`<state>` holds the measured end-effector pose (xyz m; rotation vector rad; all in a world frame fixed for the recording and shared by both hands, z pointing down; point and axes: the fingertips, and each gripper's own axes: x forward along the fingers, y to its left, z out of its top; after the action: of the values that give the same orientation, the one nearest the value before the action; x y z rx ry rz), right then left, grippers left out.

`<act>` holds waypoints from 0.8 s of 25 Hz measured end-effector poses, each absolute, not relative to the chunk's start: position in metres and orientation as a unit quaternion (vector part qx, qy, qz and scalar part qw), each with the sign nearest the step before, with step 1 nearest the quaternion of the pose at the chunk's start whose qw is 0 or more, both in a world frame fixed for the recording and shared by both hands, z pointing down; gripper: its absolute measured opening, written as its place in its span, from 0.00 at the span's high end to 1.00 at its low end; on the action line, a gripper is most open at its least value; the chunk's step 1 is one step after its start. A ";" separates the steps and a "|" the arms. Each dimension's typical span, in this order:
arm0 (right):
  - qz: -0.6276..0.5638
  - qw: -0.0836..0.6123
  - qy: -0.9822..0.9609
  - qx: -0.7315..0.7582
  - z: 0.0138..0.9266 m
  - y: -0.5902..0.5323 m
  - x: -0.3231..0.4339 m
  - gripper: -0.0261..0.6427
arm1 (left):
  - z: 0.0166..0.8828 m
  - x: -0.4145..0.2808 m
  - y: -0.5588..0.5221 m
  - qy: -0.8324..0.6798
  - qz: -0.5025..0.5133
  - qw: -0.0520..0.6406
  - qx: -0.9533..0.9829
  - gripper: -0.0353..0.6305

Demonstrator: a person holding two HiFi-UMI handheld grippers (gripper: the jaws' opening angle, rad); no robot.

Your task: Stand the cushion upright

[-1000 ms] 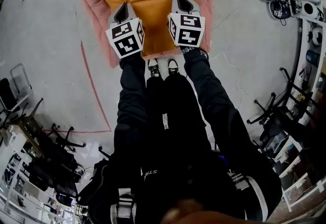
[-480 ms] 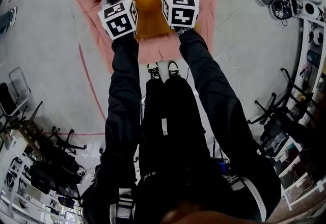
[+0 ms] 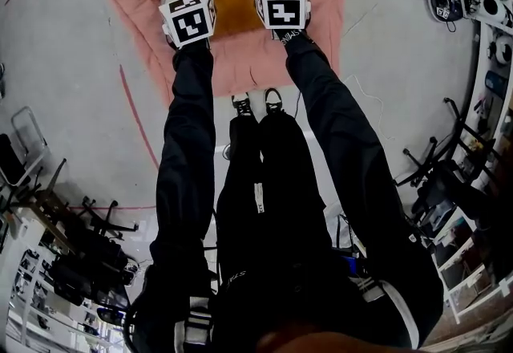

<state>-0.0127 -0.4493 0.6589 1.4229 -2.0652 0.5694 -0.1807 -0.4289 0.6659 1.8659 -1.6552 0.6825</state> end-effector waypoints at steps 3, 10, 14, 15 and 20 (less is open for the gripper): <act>0.218 0.294 -0.768 0.525 0.664 -0.445 -0.011 0.90 | 0.676 -0.182 -0.426 -0.608 0.271 0.279 0.692 0.94; 0.214 0.303 -0.761 0.533 0.644 -0.412 0.010 0.77 | 0.661 -0.184 -0.393 -0.611 0.278 0.292 0.681 0.88; 0.201 0.292 -0.764 0.539 0.602 -0.379 0.019 0.88 | 0.624 -0.177 -0.360 -0.623 0.260 0.289 0.679 0.88; 0.196 0.287 -0.767 0.540 0.589 -0.372 0.019 0.90 | 0.614 -0.174 -0.352 -0.625 0.252 0.290 0.679 0.88; 0.167 0.235 -0.798 0.530 0.500 -0.337 0.009 0.94 | 0.535 -0.153 -0.315 -0.638 0.204 0.273 0.691 0.94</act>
<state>0.0088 -0.3367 0.5002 1.4533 -2.1895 0.4575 -0.1529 -0.3153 0.5353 1.8592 -1.7172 0.5485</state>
